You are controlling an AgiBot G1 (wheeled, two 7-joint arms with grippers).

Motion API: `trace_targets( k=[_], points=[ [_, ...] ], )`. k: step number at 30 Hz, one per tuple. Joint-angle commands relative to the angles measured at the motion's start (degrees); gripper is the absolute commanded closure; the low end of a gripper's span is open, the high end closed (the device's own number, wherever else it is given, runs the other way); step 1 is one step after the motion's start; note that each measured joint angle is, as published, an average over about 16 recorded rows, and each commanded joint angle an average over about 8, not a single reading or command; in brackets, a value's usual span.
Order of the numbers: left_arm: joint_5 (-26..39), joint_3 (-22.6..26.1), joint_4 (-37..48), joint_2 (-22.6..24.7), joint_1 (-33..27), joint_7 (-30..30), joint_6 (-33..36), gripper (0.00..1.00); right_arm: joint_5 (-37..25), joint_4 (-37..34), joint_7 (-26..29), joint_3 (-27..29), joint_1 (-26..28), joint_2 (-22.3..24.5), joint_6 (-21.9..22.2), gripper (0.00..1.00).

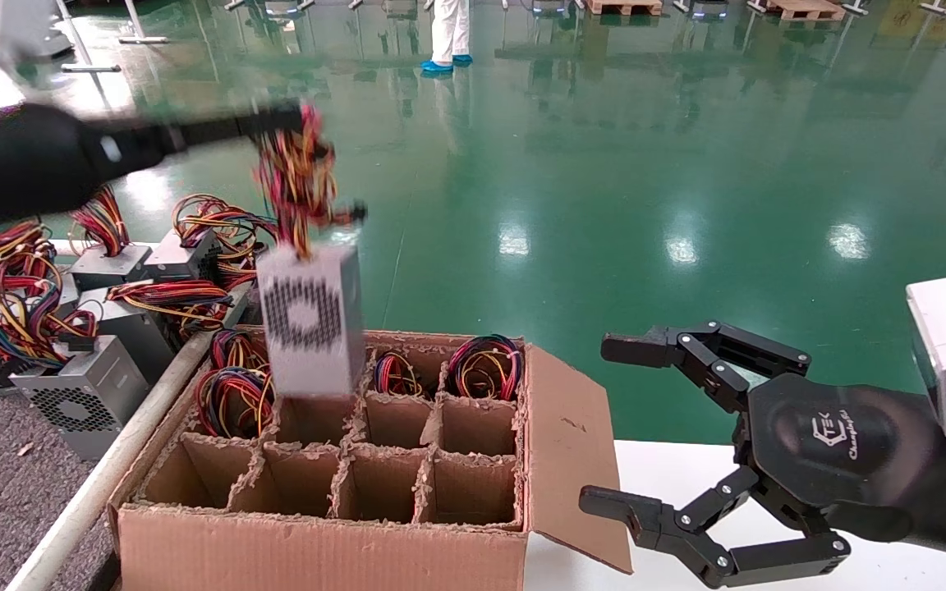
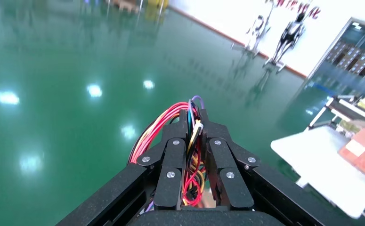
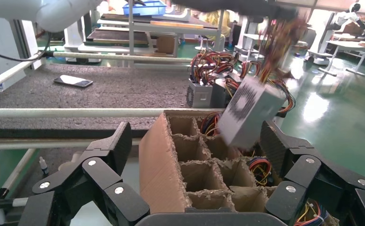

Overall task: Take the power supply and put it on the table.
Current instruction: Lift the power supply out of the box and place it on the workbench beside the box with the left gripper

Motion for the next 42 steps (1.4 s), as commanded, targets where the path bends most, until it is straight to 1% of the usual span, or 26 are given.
trace_targets(
  k=[1,8,18,23,30,36,42],
  points=[
    [-0.07,-0.38,-0.41,-0.12,-2.07,-1.02,0.0,1.0,0.0,0.0,0.0,0.0,0.0,0.0,0.0,0.0],
    [1.91,-1.21,5.68,-0.19,-10.79,0.69,0.28,1.0,0.0,0.0,0.0,0.0,0.0,0.0,0.0,0.0],
    [5.95,-1.2,19.32,-2.14,-21.03,7.89,2.43,1.0,0.0,0.0,0.0,0.0,0.0,0.0,0.0,0.0],
    [8.59,-0.67,26.19,-4.11,-25.7,12.37,3.54,1.0,0.0,0.0,0.0,0.0,0.0,0.0,0.0,0.0],
    [12.52,0.37,34.1,-8.19,-31.43,17.89,4.26,1.0,0.0,0.0,0.0,0.0,0.0,0.0,0.0,0.0],
    [15.36,1.42,39.12,-11.85,-35.77,20.36,5.95,1.0,0.0,0.0,0.0,0.0,0.0,0.0,0.0,0.0],
    [17.46,2.43,42.13,-14.3,-39.03,22.01,8.18,1.0,0.0,0.0,0.0,0.0,0.0,0.0,0.0,0.0]
  ],
)
